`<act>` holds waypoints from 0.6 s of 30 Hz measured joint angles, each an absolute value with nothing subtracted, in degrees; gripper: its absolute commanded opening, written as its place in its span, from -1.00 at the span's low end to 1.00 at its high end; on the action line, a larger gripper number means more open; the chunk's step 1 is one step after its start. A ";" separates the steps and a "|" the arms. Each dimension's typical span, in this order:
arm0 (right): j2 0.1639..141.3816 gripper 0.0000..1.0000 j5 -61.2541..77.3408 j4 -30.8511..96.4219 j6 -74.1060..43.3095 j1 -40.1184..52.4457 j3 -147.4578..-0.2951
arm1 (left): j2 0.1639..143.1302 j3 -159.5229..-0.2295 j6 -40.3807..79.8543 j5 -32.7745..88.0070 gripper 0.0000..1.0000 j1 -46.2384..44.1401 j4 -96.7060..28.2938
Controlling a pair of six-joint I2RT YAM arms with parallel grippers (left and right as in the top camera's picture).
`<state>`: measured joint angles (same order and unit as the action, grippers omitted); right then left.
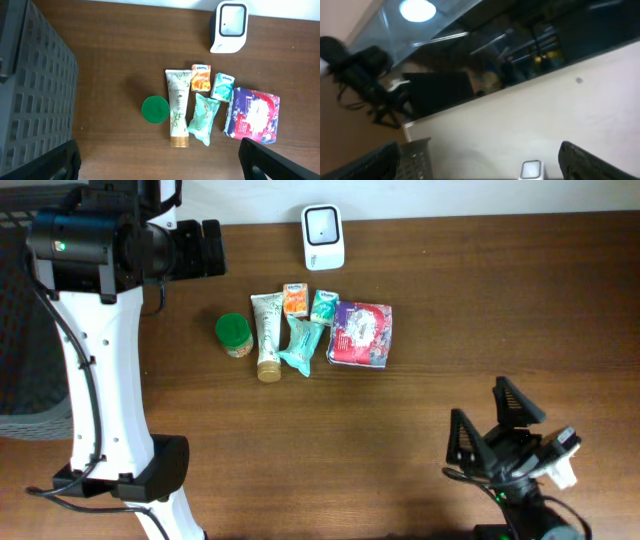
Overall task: Scan the item barcode
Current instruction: 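Reach the right gripper to the red-purple tissue pack and grasp it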
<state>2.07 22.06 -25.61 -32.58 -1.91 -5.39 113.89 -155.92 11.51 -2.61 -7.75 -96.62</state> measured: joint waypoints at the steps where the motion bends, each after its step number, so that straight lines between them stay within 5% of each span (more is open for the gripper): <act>1: 4.03 0.97 21.61 -19.77 -30.76 -1.91 -8.60 | 113.89 -155.92 11.51 -2.61 0.98 -7.75 -96.73; 11: 62.76 0.97 21.41 40.34 -10.59 -1.87 -68.90 | 113.89 -155.89 11.51 -3.03 0.98 -7.75 -96.71; 18: 89.34 0.97 35.70 49.93 -10.22 -1.87 -87.88 | 113.89 -155.89 11.51 -3.05 0.98 -7.75 -96.73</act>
